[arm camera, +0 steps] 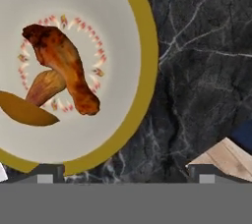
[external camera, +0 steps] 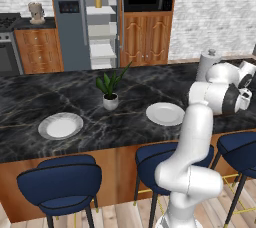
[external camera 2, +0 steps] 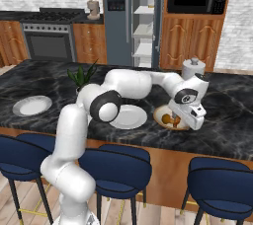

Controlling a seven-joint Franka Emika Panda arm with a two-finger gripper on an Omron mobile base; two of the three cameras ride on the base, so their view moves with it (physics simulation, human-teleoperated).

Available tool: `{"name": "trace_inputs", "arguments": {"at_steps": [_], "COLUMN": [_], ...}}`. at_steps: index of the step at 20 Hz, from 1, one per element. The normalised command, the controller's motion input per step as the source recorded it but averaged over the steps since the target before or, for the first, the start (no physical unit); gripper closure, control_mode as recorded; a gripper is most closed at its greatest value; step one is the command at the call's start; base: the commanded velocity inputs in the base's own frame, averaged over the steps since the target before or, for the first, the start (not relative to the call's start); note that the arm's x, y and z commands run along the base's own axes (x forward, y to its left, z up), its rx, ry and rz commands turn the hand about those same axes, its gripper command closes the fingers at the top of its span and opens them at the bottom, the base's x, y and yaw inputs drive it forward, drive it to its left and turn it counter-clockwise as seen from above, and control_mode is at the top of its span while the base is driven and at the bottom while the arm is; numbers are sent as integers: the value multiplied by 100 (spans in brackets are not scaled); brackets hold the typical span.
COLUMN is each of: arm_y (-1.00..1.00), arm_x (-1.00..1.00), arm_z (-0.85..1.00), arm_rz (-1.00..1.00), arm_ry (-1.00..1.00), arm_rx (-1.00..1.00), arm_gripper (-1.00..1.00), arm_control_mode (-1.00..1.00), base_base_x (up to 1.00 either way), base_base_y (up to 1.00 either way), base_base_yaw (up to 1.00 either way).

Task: Pick the chicken drumstick and mushroom from their plates and place them in the bowl. Then put the bowl in the fridge.

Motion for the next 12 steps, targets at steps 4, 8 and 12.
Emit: {"name": "trace_inputs", "arguments": {"at_steps": [4,8,12], "arm_y": [26,13,-4], "arm_x": [0,10,10], "arm_z": [-24,-25,-20], "arm_rz": [-22,-20,-18], "arm_ry": [-14,-14,-11], "arm_rx": [0,-2,-2], "arm_gripper": [-100,-100,-100], "arm_control_mode": [-100,-100,-100], "base_base_x": [0,0,0], "base_base_y": [0,0,0], "base_base_yaw": [0,0,0]}}
